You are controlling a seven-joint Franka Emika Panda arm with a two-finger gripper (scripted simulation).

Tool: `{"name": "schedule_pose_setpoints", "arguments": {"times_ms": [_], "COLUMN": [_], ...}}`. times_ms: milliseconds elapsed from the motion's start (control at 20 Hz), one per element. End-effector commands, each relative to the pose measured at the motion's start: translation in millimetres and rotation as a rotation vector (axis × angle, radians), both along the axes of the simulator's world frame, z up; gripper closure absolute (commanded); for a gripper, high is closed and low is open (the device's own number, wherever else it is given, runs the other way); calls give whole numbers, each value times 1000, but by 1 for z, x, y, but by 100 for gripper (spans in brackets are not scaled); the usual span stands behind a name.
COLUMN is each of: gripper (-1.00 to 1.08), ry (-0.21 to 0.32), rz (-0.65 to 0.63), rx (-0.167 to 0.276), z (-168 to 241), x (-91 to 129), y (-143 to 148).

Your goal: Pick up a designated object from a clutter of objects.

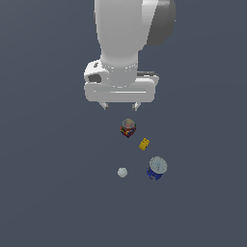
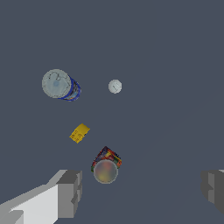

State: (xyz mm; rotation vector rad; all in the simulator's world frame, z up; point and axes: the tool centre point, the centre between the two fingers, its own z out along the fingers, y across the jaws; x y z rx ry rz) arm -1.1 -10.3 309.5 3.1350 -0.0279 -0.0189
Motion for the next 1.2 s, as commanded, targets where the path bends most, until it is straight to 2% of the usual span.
{"name": "schedule_pose_setpoints", "arguments": {"times_ms": [0, 550, 1150], "gripper": [-92, -92, -92], "ry": [0, -25, -23], "rz": [0, -35, -89], "rx": [0, -16, -3], "z": [0, 7, -18], "x": [0, 1, 6], "y": [0, -20, -4]}}
